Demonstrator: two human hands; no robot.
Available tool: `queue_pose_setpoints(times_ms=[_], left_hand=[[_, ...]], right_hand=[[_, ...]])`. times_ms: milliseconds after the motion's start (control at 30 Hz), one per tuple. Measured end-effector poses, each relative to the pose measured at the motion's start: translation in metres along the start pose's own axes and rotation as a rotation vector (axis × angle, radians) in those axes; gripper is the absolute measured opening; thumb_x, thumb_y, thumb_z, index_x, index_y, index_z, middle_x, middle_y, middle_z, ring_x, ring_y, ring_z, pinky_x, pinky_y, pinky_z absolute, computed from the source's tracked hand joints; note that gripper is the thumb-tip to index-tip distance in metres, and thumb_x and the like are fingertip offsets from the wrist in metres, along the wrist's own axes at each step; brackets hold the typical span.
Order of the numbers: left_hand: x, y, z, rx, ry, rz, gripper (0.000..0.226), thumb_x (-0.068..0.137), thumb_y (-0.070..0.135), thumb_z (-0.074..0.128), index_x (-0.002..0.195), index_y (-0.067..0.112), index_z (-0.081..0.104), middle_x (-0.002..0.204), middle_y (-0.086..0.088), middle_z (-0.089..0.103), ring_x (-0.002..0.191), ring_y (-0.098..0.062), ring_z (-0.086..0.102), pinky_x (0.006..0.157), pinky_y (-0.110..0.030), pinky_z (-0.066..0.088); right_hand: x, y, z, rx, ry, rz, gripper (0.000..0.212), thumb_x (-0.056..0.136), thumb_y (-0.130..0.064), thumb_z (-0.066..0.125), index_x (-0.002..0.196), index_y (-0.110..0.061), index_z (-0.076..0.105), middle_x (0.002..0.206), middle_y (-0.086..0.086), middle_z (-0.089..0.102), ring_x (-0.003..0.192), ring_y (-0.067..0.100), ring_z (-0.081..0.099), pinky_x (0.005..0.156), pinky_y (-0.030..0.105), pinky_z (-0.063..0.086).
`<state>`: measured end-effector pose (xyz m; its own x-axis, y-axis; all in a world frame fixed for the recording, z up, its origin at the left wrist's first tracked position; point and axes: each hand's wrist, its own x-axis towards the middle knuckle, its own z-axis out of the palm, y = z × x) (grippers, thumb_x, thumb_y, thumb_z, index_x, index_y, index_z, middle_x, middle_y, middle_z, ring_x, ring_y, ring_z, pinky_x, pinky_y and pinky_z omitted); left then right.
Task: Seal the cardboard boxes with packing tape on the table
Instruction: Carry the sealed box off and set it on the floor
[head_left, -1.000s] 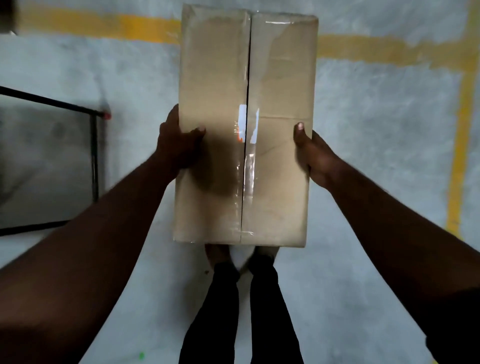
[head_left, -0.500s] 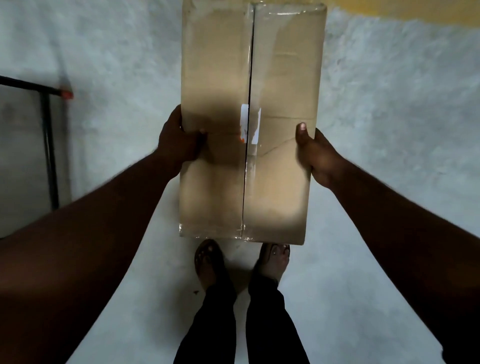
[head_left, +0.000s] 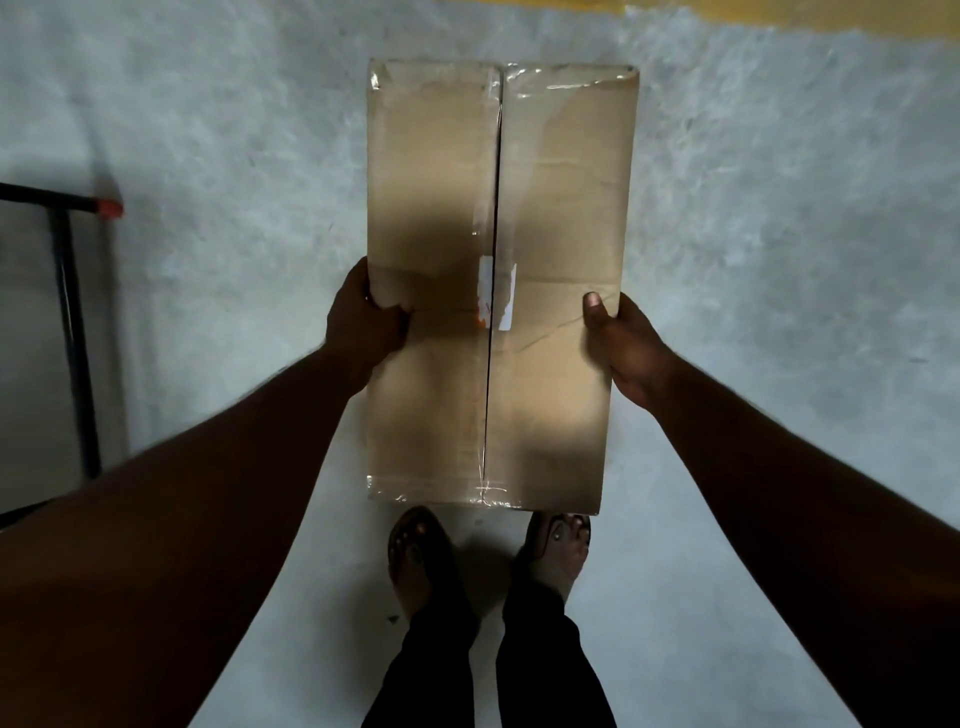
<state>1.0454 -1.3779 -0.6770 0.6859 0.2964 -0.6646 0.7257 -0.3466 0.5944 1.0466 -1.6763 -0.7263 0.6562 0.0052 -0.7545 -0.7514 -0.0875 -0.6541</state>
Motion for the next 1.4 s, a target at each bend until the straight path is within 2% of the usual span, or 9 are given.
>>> queue_pose_setpoints(times_ms=[200, 367, 500, 633, 767, 867, 1167, 1267, 1400], left_hand=[[0.004, -0.004, -0.001, 0.090, -0.022, 0.049, 0.069, 0.072, 0.035, 0.069, 0.138, 0.033, 0.050, 0.128, 0.005, 0.063, 0.116, -0.029, 0.060, 0.095, -0.056, 0.054], [0.009, -0.003, -0.005, 0.273, -0.075, 0.170, 0.075, 0.077, 0.034, 0.071, 0.145, 0.017, 0.044, 0.126, -0.008, 0.064, 0.113, -0.036, 0.060, 0.089, -0.041, 0.050], [0.013, -0.005, -0.004, 0.359, -0.060, 0.177, 0.075, 0.088, 0.027, 0.075, 0.150, 0.014, 0.036, 0.133, -0.014, 0.061, 0.120, -0.041, 0.056, 0.094, -0.044, 0.046], [0.014, -0.005, -0.001, 0.397, -0.035, 0.136, 0.074, 0.090, 0.020, 0.072, 0.152, 0.017, 0.032, 0.134, -0.014, 0.060, 0.121, -0.042, 0.055, 0.096, -0.044, 0.044], [0.011, -0.007, -0.003, 0.417, -0.056, 0.146, 0.075, 0.091, 0.022, 0.071, 0.153, 0.018, 0.030, 0.134, -0.013, 0.059, 0.121, -0.040, 0.055, 0.094, -0.041, 0.044], [0.002, -0.007, -0.006, 0.449, -0.070, 0.115, 0.075, 0.085, 0.023, 0.077, 0.147, 0.014, 0.036, 0.132, -0.014, 0.060, 0.120, -0.040, 0.056, 0.091, -0.039, 0.044], [-0.126, 0.004, -0.037, 0.492, -0.210, 0.008, 0.075, 0.097, 0.026, 0.064, 0.157, 0.007, 0.023, 0.152, -0.020, 0.044, 0.137, -0.036, 0.047, 0.109, -0.037, 0.037], [-0.185, 0.031, -0.058, 0.417, -0.259, -0.010, 0.073, 0.098, 0.029, 0.064, 0.157, 0.012, 0.025, 0.155, -0.016, 0.042, 0.138, -0.032, 0.045, 0.113, -0.038, 0.039], [-0.274, 0.083, -0.098, 0.243, -0.287, -0.021, 0.068, 0.097, 0.024, 0.064, 0.156, 0.016, 0.030, 0.152, -0.008, 0.045, 0.136, -0.027, 0.048, 0.110, -0.036, 0.042]], right_hand=[[-0.003, -0.007, 0.008, -0.044, 0.048, 0.019, 0.071, 0.084, -0.060, 0.053, 0.140, -0.016, 0.054, 0.130, 0.002, 0.067, 0.121, 0.021, 0.062, 0.110, 0.049, 0.046], [-0.011, -0.003, 0.013, -0.030, 0.099, 0.083, 0.051, 0.102, -0.045, 0.052, 0.142, -0.012, 0.049, 0.132, 0.005, 0.063, 0.123, 0.024, 0.059, 0.111, 0.051, 0.044], [-0.011, -0.001, 0.012, -0.036, 0.095, 0.091, 0.072, 0.086, -0.064, 0.058, 0.140, -0.016, 0.052, 0.131, 0.004, 0.065, 0.122, 0.024, 0.061, 0.110, 0.051, 0.046], [-0.013, -0.003, 0.014, -0.085, 0.126, 0.085, 0.041, 0.104, -0.042, 0.050, 0.136, -0.017, 0.055, 0.126, 0.000, 0.065, 0.119, 0.019, 0.059, 0.112, 0.046, 0.044], [-0.014, -0.001, 0.015, -0.121, 0.128, 0.059, 0.044, 0.105, -0.043, 0.050, 0.139, -0.015, 0.054, 0.127, 0.000, 0.064, 0.119, 0.019, 0.059, 0.109, 0.041, 0.045], [-0.021, -0.005, 0.015, -0.153, 0.161, 0.066, 0.039, 0.104, -0.038, 0.053, 0.132, -0.011, 0.057, 0.127, 0.012, 0.066, 0.110, 0.019, 0.061, 0.095, 0.033, 0.049], [-0.123, -0.071, 0.048, -0.187, 0.272, 0.142, 0.056, 0.097, -0.033, 0.065, 0.145, -0.012, 0.045, 0.137, 0.008, 0.057, 0.121, 0.029, 0.058, 0.098, 0.036, 0.047], [-0.188, -0.101, 0.063, -0.229, 0.229, 0.135, 0.052, 0.095, -0.034, 0.066, 0.140, -0.014, 0.049, 0.132, 0.013, 0.063, 0.116, 0.033, 0.063, 0.101, 0.043, 0.050], [-0.294, -0.139, 0.078, -0.319, 0.195, 0.136, 0.050, 0.097, -0.033, 0.064, 0.140, -0.011, 0.049, 0.133, 0.012, 0.062, 0.120, 0.030, 0.060, 0.104, 0.039, 0.047]])
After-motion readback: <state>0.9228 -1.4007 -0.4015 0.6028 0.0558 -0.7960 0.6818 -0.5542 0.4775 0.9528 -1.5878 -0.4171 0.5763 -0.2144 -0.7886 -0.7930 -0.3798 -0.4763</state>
